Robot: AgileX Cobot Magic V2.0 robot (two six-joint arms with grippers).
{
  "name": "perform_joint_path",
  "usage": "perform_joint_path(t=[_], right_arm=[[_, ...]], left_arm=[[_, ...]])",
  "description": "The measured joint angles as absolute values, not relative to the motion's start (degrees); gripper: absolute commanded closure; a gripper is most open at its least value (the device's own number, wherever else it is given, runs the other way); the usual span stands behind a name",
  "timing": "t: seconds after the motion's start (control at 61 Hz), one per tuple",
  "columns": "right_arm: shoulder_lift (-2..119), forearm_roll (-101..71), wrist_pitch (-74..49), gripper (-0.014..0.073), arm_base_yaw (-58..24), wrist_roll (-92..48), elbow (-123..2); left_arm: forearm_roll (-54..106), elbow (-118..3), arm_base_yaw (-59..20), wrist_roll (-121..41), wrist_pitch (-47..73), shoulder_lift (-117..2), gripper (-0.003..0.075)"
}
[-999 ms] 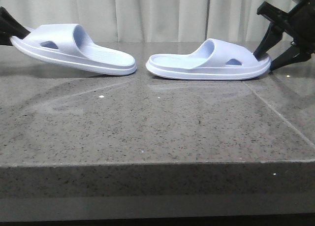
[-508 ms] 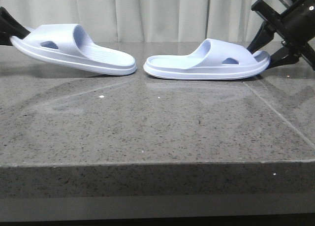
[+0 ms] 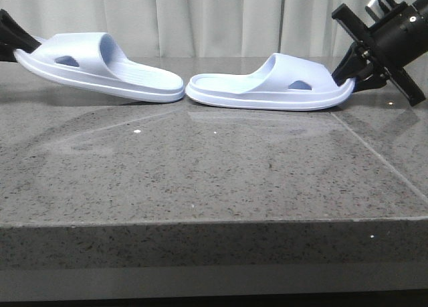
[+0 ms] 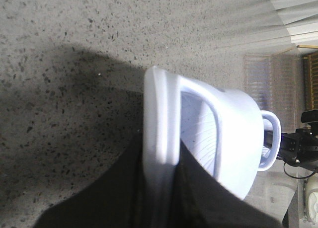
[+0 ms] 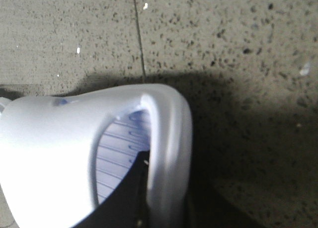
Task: Insert blue slippers together front up
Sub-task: 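Grip the second slipper heel with the right gripper and lift it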
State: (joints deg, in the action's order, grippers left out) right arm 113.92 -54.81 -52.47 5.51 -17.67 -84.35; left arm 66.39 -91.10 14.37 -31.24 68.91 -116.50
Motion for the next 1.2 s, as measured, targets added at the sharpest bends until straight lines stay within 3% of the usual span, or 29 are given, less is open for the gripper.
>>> perform_joint_path(t=[0.442, 0.737, 1.196], right_arm=[[112.3, -56.7, -58.6, 0.0711, 8.6, -17.7, -86.1], [111.7, -67.3, -64.9, 0.0711, 10.6, -21.5, -89.3], [114.3, -70.0, -58.0, 0.0711, 5.1, -22.7, -89.4]], left_arm=[[66.4, -91.1, 14.4, -31.2, 68.9, -116.5, 0.0741], [67.2, -91.1, 12.9, -31.2, 68.8, -116.5, 0.0741], [71.2, -91.1, 9.7, -31.2, 68.7, -116.4, 0.0741]])
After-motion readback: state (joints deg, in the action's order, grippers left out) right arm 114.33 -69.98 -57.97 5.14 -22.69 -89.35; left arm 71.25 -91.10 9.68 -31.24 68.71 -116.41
